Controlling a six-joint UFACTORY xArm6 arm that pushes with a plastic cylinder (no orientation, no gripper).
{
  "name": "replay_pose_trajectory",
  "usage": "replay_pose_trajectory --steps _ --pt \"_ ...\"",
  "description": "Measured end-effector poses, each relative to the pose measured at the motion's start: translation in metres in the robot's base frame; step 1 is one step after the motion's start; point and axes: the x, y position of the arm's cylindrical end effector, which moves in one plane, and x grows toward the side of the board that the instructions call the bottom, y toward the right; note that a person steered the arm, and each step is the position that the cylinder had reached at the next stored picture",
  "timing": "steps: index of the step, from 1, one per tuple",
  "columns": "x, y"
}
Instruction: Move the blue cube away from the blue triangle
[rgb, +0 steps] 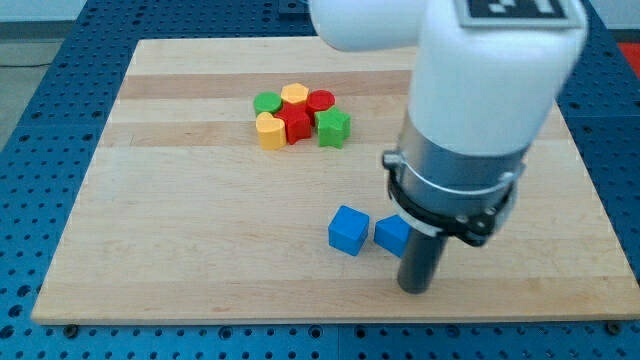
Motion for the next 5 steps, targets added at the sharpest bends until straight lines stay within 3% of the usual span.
replay_pose_trajectory --steps 5 --pt "-0.065 -0.113"
